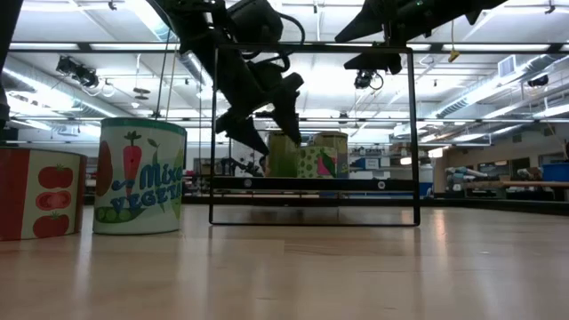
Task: Pick and place cans onto a shelf
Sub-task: Put the canned green peas on the shelf
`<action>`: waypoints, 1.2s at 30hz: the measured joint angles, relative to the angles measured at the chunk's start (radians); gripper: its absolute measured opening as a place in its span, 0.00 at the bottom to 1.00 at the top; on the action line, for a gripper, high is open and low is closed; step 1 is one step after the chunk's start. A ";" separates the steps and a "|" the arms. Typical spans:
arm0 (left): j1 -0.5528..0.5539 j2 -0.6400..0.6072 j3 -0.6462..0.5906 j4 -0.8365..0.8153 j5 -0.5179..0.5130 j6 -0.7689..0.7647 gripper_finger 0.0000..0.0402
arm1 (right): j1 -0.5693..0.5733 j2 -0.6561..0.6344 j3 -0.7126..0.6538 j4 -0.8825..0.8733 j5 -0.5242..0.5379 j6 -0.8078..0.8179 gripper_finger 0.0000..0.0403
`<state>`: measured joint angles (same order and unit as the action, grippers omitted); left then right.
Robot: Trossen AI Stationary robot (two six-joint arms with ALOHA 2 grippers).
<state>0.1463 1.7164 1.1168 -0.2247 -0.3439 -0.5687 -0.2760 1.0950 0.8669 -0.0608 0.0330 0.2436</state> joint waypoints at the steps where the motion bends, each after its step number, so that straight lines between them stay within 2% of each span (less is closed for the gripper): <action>1: 0.000 0.000 0.000 -0.012 0.000 0.016 0.97 | 0.000 0.000 0.000 0.000 0.000 0.000 0.87; 8: 0.000 -0.004 0.000 -0.127 0.000 0.064 0.97 | 0.002 0.000 0.000 -0.001 -0.002 0.017 0.87; 16: 0.000 0.033 0.000 -0.110 -0.007 0.049 0.97 | 0.002 0.000 0.000 -0.001 -0.002 0.017 0.87; 26: 0.000 0.066 0.001 0.044 0.009 0.004 0.97 | 0.002 0.000 0.000 -0.006 -0.002 0.016 0.87; 36: 0.000 0.066 0.000 -0.015 0.015 0.056 0.97 | 0.002 0.000 0.000 -0.008 -0.001 0.018 0.87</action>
<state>0.1463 1.7821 1.1172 -0.2393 -0.3286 -0.5125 -0.2741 1.0950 0.8665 -0.0685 0.0318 0.2619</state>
